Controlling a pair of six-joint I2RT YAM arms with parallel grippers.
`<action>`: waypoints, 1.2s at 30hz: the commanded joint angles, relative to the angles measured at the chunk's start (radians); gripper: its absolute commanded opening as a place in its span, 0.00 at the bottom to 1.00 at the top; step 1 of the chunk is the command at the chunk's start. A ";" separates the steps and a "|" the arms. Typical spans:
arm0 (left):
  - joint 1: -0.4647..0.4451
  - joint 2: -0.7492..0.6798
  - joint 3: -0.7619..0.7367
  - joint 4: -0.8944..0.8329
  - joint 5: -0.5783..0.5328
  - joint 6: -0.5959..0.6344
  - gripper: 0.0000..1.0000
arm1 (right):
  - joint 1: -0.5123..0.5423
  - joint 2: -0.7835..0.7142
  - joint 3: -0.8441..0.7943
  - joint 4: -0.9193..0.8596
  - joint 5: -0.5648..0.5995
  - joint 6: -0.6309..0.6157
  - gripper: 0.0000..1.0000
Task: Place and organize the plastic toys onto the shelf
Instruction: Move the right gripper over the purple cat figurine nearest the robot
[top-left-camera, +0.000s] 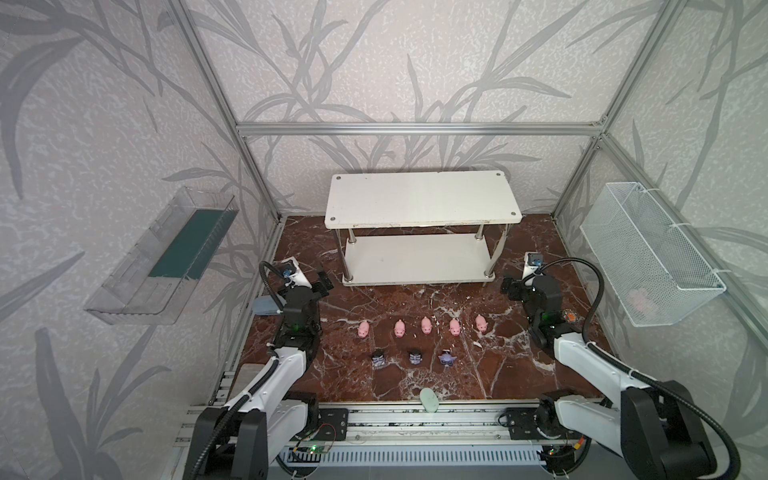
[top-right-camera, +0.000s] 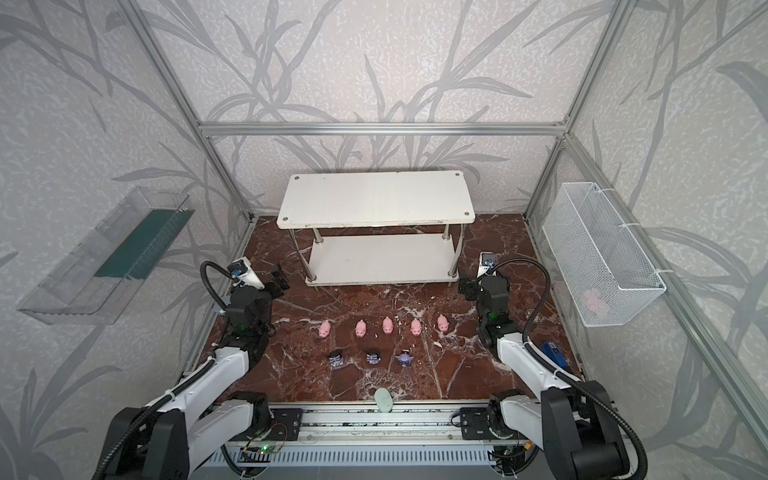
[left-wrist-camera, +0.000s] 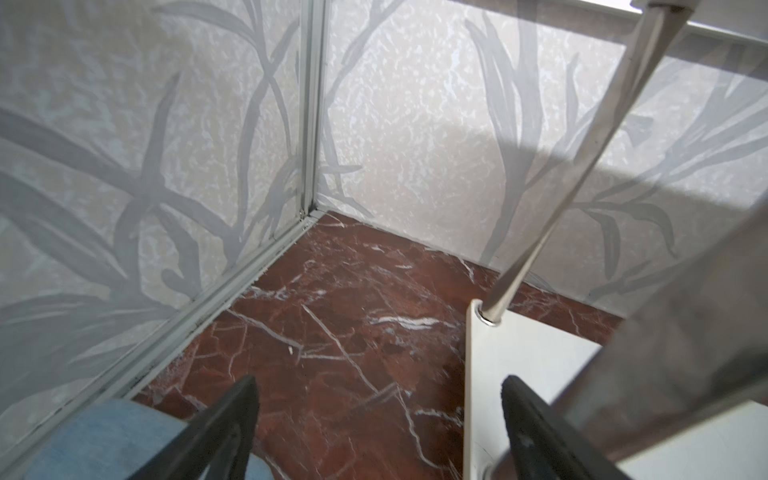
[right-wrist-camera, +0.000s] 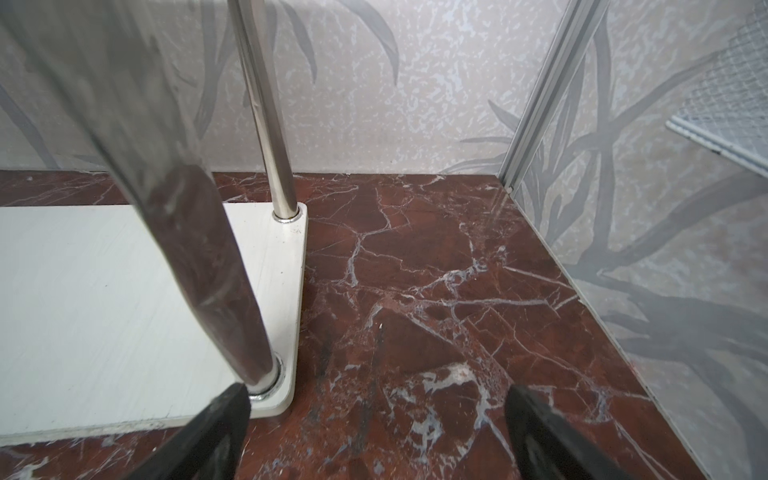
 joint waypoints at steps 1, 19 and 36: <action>-0.056 -0.067 0.009 -0.154 -0.108 -0.087 0.89 | 0.009 -0.081 0.037 -0.228 -0.002 0.111 0.95; -0.116 -0.361 -0.058 -0.464 -0.105 -0.243 0.89 | 0.420 -0.339 0.073 -0.778 -0.080 0.293 0.90; -0.116 -0.345 -0.055 -0.417 -0.083 -0.235 0.89 | 0.790 -0.329 0.032 -0.806 -0.281 0.281 0.82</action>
